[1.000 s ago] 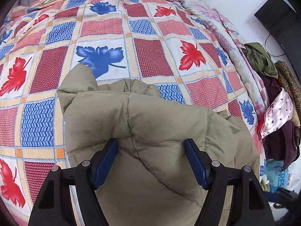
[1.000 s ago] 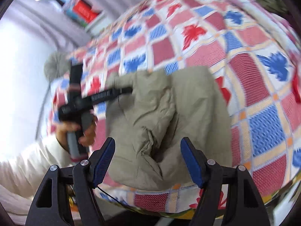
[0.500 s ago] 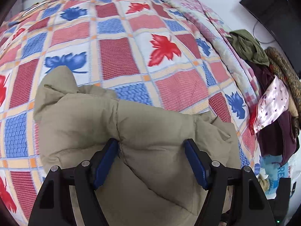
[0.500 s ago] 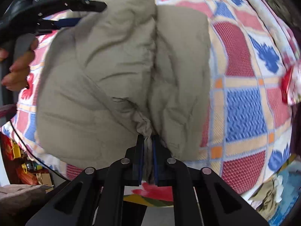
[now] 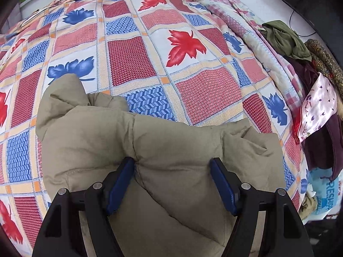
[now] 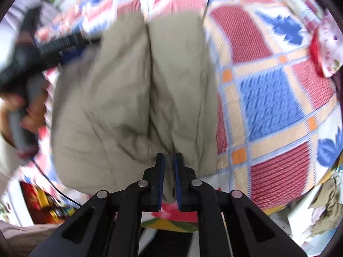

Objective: Fold large clothes
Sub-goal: 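Pinch the bundle fold with the right tool while the left tool holds it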

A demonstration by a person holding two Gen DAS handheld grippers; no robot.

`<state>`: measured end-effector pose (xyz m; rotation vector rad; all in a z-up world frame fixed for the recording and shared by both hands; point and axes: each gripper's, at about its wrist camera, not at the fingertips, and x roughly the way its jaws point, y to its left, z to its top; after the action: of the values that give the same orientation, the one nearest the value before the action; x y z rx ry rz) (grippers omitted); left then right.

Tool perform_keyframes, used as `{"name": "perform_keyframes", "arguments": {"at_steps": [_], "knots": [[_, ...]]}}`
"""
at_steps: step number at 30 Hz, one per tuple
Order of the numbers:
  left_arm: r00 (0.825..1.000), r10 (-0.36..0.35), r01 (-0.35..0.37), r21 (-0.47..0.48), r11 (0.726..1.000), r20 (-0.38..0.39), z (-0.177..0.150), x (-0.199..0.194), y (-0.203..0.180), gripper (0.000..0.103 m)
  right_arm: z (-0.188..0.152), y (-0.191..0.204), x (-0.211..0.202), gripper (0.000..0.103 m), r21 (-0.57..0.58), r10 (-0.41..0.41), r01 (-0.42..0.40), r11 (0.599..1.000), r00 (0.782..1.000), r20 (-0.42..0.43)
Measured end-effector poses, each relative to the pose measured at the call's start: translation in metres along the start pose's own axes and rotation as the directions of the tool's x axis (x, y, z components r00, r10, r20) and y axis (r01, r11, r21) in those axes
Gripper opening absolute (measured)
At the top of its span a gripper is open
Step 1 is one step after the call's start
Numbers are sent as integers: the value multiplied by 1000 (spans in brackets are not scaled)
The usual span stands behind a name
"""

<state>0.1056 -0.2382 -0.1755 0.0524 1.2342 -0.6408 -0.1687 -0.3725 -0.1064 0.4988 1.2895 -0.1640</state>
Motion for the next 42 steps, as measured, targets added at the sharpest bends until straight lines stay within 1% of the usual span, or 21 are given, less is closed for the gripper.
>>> {"name": "perform_keyframes", "arguments": {"at_steps": [3,4,5,6,7,9,12,13,15,18,20,21,25,31,33,34,35,37,39,41,42], "knots": [[1000,9,-9,4,1000,2,-1,-1,0,74,15,1,-22,14,5,36,-36,999,997,70],[1000,13,-13,5,1000,3,-1,-2,0,74,22,4,-25,26,4,59,-60,998,995,80],[1000,16,-16,4,1000,3,-1,-3,0,74,28,5,-26,46,4,74,-75,997,994,86],[1000,21,-21,3,1000,3,-1,-4,0,74,38,5,-25,50,4,85,-86,996,992,97],[1000,30,-30,2,1000,3,-1,-7,0,74,48,10,-21,50,1,87,-88,996,991,103],[999,39,-39,1,999,9,-1,-16,2,74,50,18,-5,50,-5,73,-73,997,992,104],[998,49,-49,4,999,39,-5,-38,10,74,59,26,19,47,23,79,-81,996,994,74],[997,56,-56,5,998,49,-7,-45,14,74,51,31,24,46,26,80,-82,996,995,66],[996,71,-71,-1,997,58,-13,-58,24,74,53,33,37,46,24,60,-61,998,997,47],[995,88,-87,-32,996,41,-24,-71,45,74,55,29,51,46,26,49,-50,998,999,24],[995,101,-100,-64,993,15,-33,-76,59,78,56,27,56,44,30,43,-43,999,999,15],[995,103,-103,-81,991,3,-38,-78,65,86,56,26,57,44,29,42,-42,999,999,11],[992,128,-128,-118,985,-8,-55,-80,80,87,57,28,58,44,16,31,-31,999,999,7],[993,107,-112,-136,984,-46,-74,-68,88,87,56,28,48,45,48,23,-23,999,1000,12],[995,94,-99,-144,985,-45,-77,-66,90,88,57,26,36,47,62,67,-71,996,996,56],[995,88,-94,-154,984,-49,-78,-63,92,101,58,25,31,47,71,100,-105,992,992,75],[995,87,-95,-166,981,-53,-79,-61,94,103,63,23,28,47,86,138,-146,986,986,93],[996,65,-75,-191,979,-56,-80,-58,98,103,75,22,30,47,109,196,-207,972,975,103],[997,44,-56,-222,973,-60,-81,-55,103,103,91,21,39,49,121,278,-290,949,955,105],[998,33,-47,-242,969,-61,-81,-51,107,103,108,19,55,59,139,322,-335,932,940,111],[998,32,-47,-248,968,-63,-81,-50,109,103,115,17,63,59,161,346,-360,919,932,107]]}}
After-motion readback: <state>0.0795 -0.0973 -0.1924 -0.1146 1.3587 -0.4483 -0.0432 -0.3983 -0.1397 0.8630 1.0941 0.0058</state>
